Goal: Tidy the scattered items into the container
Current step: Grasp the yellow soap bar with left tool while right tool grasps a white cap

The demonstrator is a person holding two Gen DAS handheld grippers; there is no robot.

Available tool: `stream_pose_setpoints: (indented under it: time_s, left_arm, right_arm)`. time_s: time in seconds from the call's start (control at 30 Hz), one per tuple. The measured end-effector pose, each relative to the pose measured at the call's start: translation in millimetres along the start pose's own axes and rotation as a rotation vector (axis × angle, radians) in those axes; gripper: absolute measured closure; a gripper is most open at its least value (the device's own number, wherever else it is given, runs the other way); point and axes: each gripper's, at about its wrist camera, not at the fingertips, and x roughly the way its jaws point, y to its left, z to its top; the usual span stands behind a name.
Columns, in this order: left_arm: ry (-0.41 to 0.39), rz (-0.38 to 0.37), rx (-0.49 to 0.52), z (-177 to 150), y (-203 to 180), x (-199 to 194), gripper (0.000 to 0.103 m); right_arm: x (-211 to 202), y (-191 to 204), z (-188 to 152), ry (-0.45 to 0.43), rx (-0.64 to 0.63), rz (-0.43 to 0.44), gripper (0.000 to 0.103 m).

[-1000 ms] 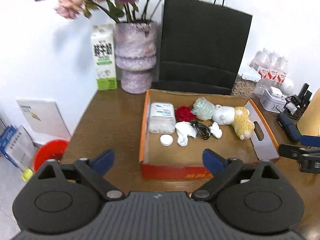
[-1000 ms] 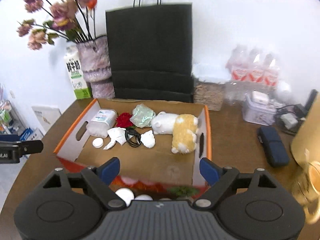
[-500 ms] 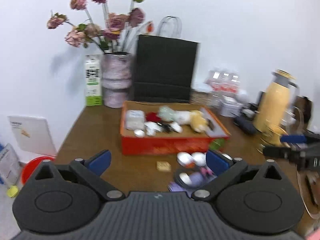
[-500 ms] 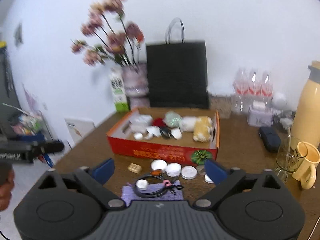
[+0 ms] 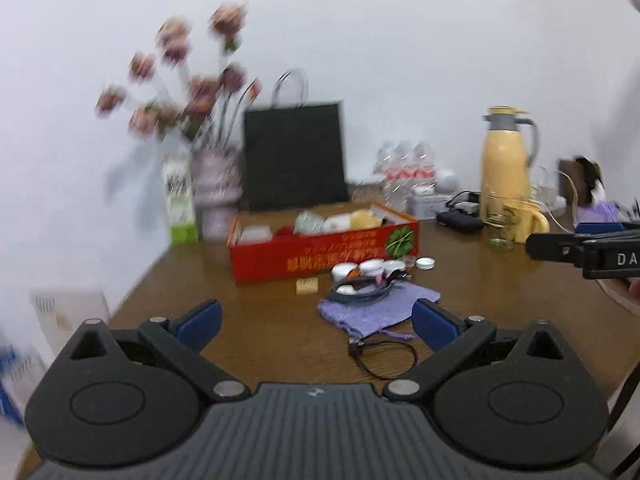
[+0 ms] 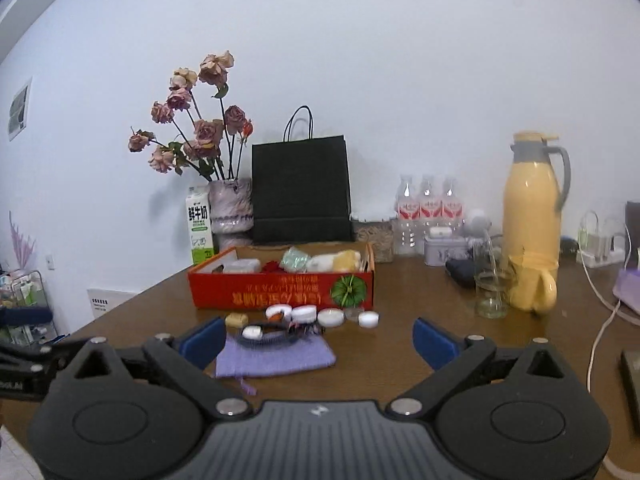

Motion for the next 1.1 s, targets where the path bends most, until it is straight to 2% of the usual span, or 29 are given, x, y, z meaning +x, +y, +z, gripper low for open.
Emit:
stream_pose_setpoints:
  time_s: [0.1,0.27,0.4,0.63,0.73,0.87,0.93,1.03,1.1]
  left_arm:
    - [-0.03,-0.011,0.063,-5.7,-12.3,-0.3,0.0]
    - [0.016,-0.026,0.017,-14.4,-19.5,11.0,0.0]
    - [0.064,-0.011,-0.016,-15.9,-16.1,25.5,0.0]
    - [0.174,-0.019,-0.087,-15.7,-1.3,69.4,0.0]
    - [0.198,-0.012,-0.139,-3.7,11.4,95.5,0.0]
    - [0.244,-0.002,-0.199,16.1,30.1,142.7,0.001]
    - [0.244,-0.022,-0.181,24.5,37.7,172.7,0.006]
    - [0.253,-0.047,-0.136,31.4,43.2,215.3,0.016]
    - [0.288,-0.054,-0.132,30.2,46.5,240.9,0.026]
  right_arm:
    - [-2.4,0.6,-11.9,0.023,-0.026,0.012,0.003]
    - [9.3,4.1,-18.6,0.007,-0.064,-0.073,0.004]
    - [27.2,-2.2,-22.8,0.063,-0.032,-0.073,0.005]
    - [62.0,-18.5,-16.7,0.141,0.046,-0.028,0.016]
    - [85.1,-22.8,-7.3,0.18,0.074,0.017,0.027]
    - [124.0,-20.6,10.4,0.195,0.082,0.091,0.032]
    - [150.6,-15.5,18.5,0.218,0.06,0.122,0.034]
    - [198.0,-5.5,28.4,0.263,0.031,0.167,0.047]
    - [231.5,0.5,32.7,0.298,0.037,0.191,0.051]
